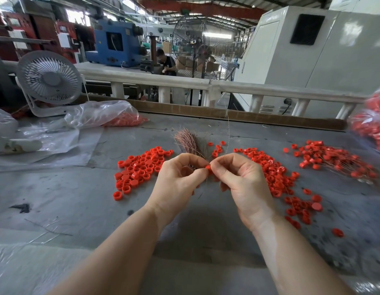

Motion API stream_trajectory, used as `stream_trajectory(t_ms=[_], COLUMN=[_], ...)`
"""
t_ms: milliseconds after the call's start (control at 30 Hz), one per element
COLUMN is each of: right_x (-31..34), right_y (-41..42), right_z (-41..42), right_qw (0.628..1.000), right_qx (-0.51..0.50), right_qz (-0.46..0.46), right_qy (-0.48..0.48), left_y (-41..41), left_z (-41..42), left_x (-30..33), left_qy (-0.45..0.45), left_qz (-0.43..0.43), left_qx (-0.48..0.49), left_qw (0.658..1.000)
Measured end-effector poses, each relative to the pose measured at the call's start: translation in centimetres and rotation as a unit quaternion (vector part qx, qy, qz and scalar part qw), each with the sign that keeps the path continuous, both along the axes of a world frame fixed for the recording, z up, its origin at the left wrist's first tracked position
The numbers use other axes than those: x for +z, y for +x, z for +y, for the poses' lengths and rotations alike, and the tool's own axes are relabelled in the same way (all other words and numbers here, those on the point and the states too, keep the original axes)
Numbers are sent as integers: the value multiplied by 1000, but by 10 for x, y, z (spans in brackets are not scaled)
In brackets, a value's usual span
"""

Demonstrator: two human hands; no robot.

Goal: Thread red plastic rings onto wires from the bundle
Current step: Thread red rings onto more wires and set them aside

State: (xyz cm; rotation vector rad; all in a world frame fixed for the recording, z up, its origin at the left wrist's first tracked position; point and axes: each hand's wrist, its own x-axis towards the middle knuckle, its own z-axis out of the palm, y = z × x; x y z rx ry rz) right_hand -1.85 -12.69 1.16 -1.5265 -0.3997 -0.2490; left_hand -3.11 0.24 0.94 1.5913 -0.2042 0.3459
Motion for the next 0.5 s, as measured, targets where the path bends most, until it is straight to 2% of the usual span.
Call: stream_trajectory(t_ms=[300, 500], right_x=[-3, -4], right_y=[1, 2], right_z=[1, 0], right_qw=[1000, 999], right_qx=[7, -14], right_qz=[-28, -31], right_qy=[-11, -18], left_y=[0, 0], left_z=[0, 1], left_x=[-1, -2], left_qy=[4, -30], left_qz=[1, 22], left_qx=[2, -52], left_qw=[1000, 998])
